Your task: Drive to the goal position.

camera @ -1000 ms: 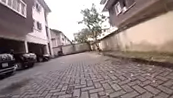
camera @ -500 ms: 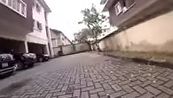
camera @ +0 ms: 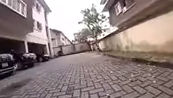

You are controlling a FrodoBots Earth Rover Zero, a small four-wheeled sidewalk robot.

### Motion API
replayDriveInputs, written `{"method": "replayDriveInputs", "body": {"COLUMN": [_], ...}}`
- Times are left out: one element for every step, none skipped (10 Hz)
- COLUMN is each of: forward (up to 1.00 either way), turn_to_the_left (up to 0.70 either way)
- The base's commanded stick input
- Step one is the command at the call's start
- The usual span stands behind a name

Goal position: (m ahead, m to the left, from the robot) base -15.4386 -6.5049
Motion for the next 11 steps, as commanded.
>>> {"method": "replayDriveInputs", "body": {"forward": [0.06,0.06,0.06,0.06,0.06,0.06,0.06,0.06,0.06,0.06,0.06], "turn_to_the_left": [0.13,0.13,0.13,0.13,0.13,0.13,0.13,0.13,0.13,0.13,0.13]}}
